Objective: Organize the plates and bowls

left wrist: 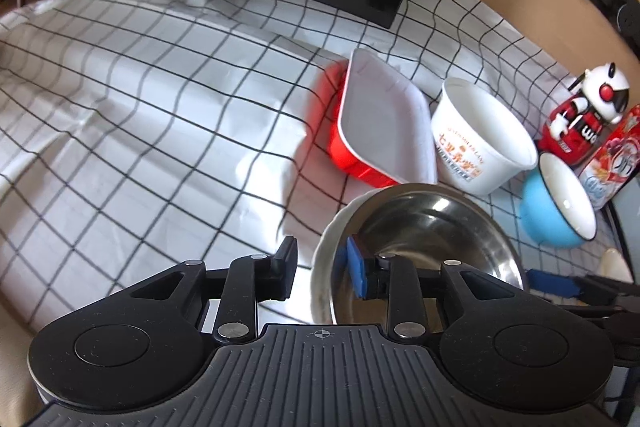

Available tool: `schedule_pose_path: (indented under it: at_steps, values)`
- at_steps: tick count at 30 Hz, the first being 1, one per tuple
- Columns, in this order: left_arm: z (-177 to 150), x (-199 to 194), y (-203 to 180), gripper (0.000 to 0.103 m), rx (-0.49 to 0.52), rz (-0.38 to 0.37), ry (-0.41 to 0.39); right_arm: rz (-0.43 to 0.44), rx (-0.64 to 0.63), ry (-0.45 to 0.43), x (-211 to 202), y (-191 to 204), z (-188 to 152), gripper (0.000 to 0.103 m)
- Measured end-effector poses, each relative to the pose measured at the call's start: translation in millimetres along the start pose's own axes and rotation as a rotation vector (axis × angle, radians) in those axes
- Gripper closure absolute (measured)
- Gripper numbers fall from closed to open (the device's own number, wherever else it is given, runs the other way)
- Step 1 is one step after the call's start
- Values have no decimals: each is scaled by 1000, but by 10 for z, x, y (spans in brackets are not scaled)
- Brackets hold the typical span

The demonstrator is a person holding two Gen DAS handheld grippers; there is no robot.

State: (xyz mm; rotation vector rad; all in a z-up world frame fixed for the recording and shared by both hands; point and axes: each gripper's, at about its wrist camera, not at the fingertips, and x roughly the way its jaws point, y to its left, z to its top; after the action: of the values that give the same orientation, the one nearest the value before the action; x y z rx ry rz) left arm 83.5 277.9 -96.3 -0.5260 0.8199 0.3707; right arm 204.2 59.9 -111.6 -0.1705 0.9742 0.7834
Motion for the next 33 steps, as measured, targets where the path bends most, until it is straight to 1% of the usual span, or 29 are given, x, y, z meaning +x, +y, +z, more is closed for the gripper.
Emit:
schedule_pose_path:
  at_steps: [1,2,4,7,8,9,10,12,15,17,19,21,26,30,33]
  values:
    - [6,31,9,72,-10,-10,11,10,17,11,38,-23,12,34]
    - [19,97,19,72,-23,-19,38,19,34,24,78,-42,18,34]
    - [5,200,4,73,-17,-24,79,35,67,54,150,-76,11,34]
    - [-35,308,-26,70,-2,-20,122,62,86,96,222,-80,-28,35]
    - [-44,347,-25,70,-3,-21,139,73,83,107,234,-75,-44,38]
    - [-47,380,-21,70,-8,-22,157,88,77,120,246,-67,-59,47]
    - [-48,408,-19,70,-13,-22,172,102,73,133,261,-58,-67,50]
    - [-42,433,-21,70,-14,-16,186,104,63,138,261,-43,-88,52]
    - [-32,450,-93,70,26,14,202,107,58,140,229,-59,-105,56]
    - [-30,465,-165,69,38,40,218,114,72,138,182,-100,-120,56]
    - [-20,491,-241,64,46,48,233,101,78,127,122,-152,-109,56]
    - [-42,515,-347,63,59,46,239,69,81,112,56,-221,-128,56]
    - [-137,586,-647,63,86,-42,275,-3,133,92,-91,-528,-221,56]
    - [-186,645,-934,63,145,-79,291,-33,188,79,-203,-756,-282,56]
    - [-201,672,-1050,63,161,-83,288,-31,208,69,-253,-839,-331,56]
